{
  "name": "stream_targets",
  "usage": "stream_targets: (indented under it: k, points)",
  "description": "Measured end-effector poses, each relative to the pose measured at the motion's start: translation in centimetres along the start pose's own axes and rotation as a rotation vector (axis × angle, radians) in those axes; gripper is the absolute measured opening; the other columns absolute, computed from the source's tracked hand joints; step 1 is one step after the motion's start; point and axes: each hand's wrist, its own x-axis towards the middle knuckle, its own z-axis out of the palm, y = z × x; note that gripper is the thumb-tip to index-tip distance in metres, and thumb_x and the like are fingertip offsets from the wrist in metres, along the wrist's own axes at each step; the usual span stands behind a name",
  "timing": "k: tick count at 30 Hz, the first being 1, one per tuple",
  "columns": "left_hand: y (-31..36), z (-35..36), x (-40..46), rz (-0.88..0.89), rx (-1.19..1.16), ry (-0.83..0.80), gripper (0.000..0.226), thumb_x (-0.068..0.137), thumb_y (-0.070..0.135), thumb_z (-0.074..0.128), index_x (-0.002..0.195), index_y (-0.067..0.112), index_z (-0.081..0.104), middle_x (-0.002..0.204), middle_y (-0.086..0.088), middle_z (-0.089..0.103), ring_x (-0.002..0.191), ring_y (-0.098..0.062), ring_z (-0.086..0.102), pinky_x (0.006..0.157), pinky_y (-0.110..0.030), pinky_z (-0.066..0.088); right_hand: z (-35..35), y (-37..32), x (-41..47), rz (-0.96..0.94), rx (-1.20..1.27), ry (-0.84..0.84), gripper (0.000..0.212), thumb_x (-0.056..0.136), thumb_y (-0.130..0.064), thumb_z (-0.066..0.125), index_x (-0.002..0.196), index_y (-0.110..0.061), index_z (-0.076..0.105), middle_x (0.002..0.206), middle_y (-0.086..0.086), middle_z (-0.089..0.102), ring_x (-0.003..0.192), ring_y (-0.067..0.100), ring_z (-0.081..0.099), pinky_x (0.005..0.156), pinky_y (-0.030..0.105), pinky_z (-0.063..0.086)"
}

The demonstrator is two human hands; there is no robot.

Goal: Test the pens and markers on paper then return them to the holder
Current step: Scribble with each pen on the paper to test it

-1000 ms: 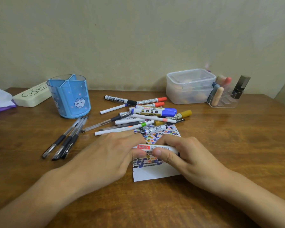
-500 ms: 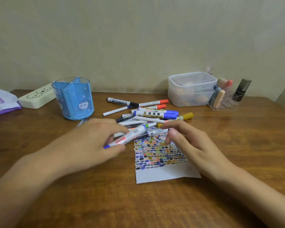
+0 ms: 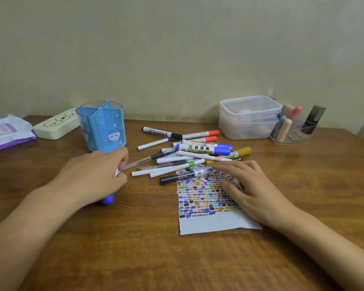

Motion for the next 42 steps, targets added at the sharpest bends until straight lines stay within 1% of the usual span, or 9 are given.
stream_targets:
  k: [4,10,12,16,20,25,31,35,42]
  points:
    - [-0.1,0.3,0.3,0.021,0.007,0.022,0.016,0.094,0.042,0.049,0.091,0.031,0.038,0.078,0.008,0.055,0.071,-0.008,0.052,0.053,-0.029,0.035,0.3,0.4,0.1,-0.018,-0.035,-0.011,0.044,0.102,-0.04,0.049,0.146,-0.044,0.046,0.145,-0.028,0.043,0.125,0.002,0.03,0.105,0.023,0.029]
    - [-0.7,0.7,0.6,0.024,-0.022,0.028,0.02,0.095,0.046,0.051,0.104,0.035,0.037,0.09,0.011,0.055,0.08,-0.01,0.055,0.061,-0.03,0.046,0.4,0.7,0.2,-0.022,-0.054,0.02,0.044,0.103,-0.036,0.05,0.146,-0.042,0.046,0.13,-0.021,0.046,0.117,0.002,0.031,0.103,0.023,0.031]
    - [-1.0,1.1,0.9,0.015,-0.03,0.029,0.027,0.093,0.049,0.053,0.11,0.036,0.037,0.098,0.009,0.055,0.087,-0.012,0.056,0.068,-0.032,0.05,0.4,0.7,0.2,-0.021,-0.056,0.019,0.042,0.102,-0.037,0.05,0.144,-0.042,0.048,0.128,-0.02,0.045,0.116,0.003,0.031,0.101,0.022,0.03]
    - [-1.6,1.7,1.5,-0.007,0.013,0.031,0.058,0.089,0.056,0.056,0.137,0.04,0.029,0.113,0.002,0.041,0.108,-0.016,0.043,0.077,-0.03,0.043,0.4,0.8,0.2,-0.048,-0.057,0.06,0.029,0.101,-0.036,0.053,0.129,-0.042,0.057,0.127,-0.023,0.047,0.114,0.005,0.033,0.093,0.017,0.028]
    - [-2.2,2.0,1.8,-0.025,-0.025,-0.032,0.07,0.092,0.056,0.053,0.151,0.038,0.018,0.126,0.0,0.038,0.117,-0.016,0.042,0.083,-0.032,0.049,0.5,0.9,0.2,-0.038,-0.021,0.076,0.018,0.1,-0.033,0.057,0.117,-0.04,0.057,0.109,-0.036,0.048,0.108,0.006,0.036,0.085,0.018,0.03]
    - [-2.2,1.7,1.9,0.002,-0.04,-0.077,0.07,0.095,0.05,0.051,0.153,0.048,0.011,0.132,0.003,0.036,0.121,-0.014,0.042,0.084,-0.03,0.052,0.2,0.7,0.2,-0.021,-0.026,0.088,0.024,0.1,-0.031,0.057,0.122,-0.039,0.061,0.113,-0.024,0.054,0.107,0.006,0.038,0.086,0.024,0.035]
    - [-2.1,2.0,2.0,-0.002,-0.061,-0.082,0.073,0.096,0.051,0.05,0.154,0.05,0.005,0.13,0.002,0.033,0.12,-0.014,0.04,0.085,-0.031,0.052,0.2,0.6,0.3,0.013,-0.047,0.082,0.021,0.098,-0.034,0.06,0.117,-0.038,0.067,0.111,-0.019,0.056,0.105,0.006,0.039,0.083,0.017,0.034]
    - [-2.1,2.1,2.1,-0.001,-0.067,-0.067,0.073,0.095,0.055,0.049,0.154,0.049,0.005,0.131,0.002,0.034,0.12,-0.013,0.041,0.083,-0.029,0.05,0.2,0.6,0.2,0.02,-0.016,0.119,0.017,0.097,-0.027,0.062,0.113,-0.034,0.067,0.11,-0.018,0.06,0.104,0.007,0.042,0.088,0.028,0.04]
    - [-2.1,2.1,2.0,-0.012,-0.071,-0.066,0.074,0.093,0.059,0.049,0.154,0.048,0.008,0.132,0.003,0.033,0.123,-0.014,0.039,0.086,-0.032,0.052,-0.3,-0.2,0.3,0.045,0.101,0.17,0.011,0.1,-0.03,0.057,0.104,-0.035,0.065,0.099,-0.026,0.057,0.1,-0.001,0.045,0.078,0.013,0.036]
